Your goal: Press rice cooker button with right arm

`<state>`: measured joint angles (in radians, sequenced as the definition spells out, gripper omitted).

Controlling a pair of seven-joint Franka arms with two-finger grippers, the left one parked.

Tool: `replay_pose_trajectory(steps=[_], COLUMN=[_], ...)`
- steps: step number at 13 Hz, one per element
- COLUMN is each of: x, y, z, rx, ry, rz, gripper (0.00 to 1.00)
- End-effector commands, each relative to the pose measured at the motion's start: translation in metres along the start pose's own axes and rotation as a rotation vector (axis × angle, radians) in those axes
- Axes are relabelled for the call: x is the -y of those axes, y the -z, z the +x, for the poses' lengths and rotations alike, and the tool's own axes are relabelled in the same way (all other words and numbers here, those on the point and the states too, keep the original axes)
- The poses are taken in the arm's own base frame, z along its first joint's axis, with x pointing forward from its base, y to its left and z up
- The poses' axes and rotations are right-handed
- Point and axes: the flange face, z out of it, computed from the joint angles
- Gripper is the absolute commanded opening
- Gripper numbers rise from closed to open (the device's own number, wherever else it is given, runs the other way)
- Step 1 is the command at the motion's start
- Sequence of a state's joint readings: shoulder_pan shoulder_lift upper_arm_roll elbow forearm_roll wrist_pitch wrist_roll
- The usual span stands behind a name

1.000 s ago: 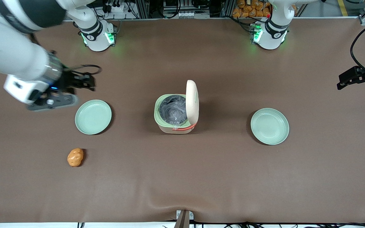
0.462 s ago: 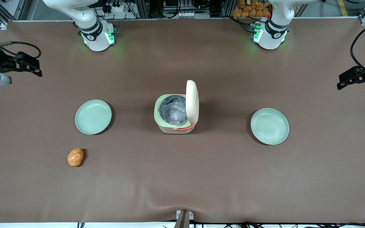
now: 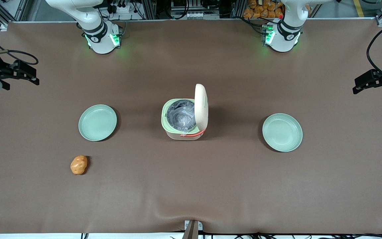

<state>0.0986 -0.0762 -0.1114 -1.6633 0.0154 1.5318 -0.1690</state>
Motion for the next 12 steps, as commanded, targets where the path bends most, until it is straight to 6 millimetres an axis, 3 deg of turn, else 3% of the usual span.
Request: replay_pose_trajectory(steps=[1,5,12], x=[-0.002,-0.003,-0.001], y=[0.008,0.026,0.03], z=[-0.017,-0.015,-0.014], rx=[-0.035,-0.059,-0.058], ry=[-0.005,-0.005,-0.067], rz=[-0.021,-0.048,-0.043], gripper=[1.0,1.0,1.0])
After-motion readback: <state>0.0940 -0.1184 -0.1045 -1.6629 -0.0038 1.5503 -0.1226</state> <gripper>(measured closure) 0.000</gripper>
